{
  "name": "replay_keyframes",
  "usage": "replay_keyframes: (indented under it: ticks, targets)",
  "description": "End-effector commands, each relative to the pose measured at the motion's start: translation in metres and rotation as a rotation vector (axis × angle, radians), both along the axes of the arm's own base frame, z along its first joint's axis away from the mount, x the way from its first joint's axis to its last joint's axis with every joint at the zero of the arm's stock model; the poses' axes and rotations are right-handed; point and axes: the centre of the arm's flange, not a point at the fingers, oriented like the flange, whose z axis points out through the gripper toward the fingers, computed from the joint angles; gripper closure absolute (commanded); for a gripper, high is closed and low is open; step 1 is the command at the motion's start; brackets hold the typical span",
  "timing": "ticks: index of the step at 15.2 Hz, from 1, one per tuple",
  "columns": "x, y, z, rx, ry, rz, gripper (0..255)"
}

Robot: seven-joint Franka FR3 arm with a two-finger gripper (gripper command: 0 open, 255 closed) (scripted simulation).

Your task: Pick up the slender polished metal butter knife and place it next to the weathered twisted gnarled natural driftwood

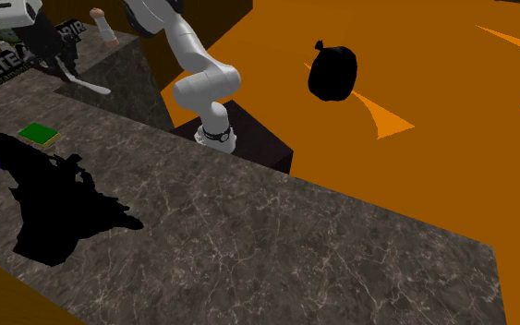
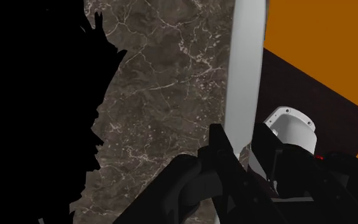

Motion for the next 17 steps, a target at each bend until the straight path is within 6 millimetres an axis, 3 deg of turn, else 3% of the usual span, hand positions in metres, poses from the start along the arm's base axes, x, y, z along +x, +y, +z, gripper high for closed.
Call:
replay_keyframes:
  ticks: [1,17]
  targets:
    - [0.000,0.000,-0.011,0.000,0.000,0.000,255]
    - [0.000,0.000,-0.095,0.000,0.000,0.000,255]
